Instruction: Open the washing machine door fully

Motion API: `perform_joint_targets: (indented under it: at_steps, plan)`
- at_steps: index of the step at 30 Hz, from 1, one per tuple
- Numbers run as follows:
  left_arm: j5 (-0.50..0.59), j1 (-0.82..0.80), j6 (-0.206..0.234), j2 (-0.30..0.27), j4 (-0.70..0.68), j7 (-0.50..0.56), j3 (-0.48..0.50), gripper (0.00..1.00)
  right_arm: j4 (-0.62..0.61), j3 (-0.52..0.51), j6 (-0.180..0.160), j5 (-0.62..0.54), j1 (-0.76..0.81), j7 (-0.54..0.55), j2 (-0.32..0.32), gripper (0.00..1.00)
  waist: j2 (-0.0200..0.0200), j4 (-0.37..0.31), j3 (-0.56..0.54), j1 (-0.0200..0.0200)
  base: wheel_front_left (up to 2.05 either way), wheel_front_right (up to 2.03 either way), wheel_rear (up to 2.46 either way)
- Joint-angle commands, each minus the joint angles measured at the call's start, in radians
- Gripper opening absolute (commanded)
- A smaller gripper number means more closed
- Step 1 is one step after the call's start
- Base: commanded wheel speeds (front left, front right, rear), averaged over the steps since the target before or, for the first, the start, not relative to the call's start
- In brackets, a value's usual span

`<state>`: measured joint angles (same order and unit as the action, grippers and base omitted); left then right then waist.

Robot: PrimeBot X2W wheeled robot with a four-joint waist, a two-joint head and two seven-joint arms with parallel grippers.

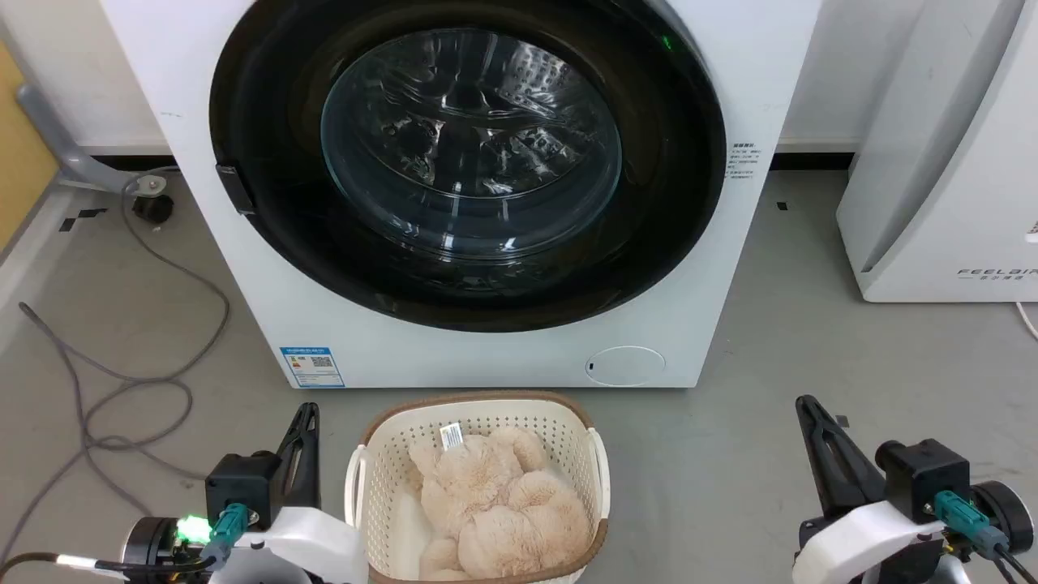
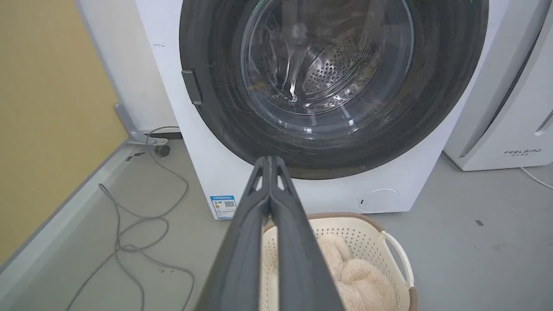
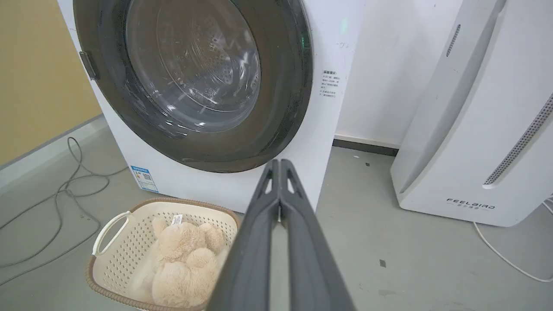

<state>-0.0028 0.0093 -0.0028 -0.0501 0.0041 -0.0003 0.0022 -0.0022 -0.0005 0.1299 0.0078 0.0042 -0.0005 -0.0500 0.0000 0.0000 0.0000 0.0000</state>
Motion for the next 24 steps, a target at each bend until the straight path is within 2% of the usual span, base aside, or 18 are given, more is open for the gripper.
perform_joint_targets:
  at_steps: [1, 24]
  plan:
    - [0.003, -0.009, 0.003, 0.000, -0.004, 0.000, -0.002, 0.00, 0.002, 0.000, 0.001, -0.008, -0.004, 0.000, 0.000, 0.00, 0.0000, 0.000, 0.000, 0.0000, 0.00, 0.00, 0.00]
    - [0.003, -0.009, 0.003, 0.000, -0.004, 0.000, -0.002, 0.00, 0.002, 0.000, 0.001, -0.008, -0.004, 0.000, 0.000, 0.00, 0.0000, 0.000, 0.000, 0.0000, 0.00, 0.00, 0.00]
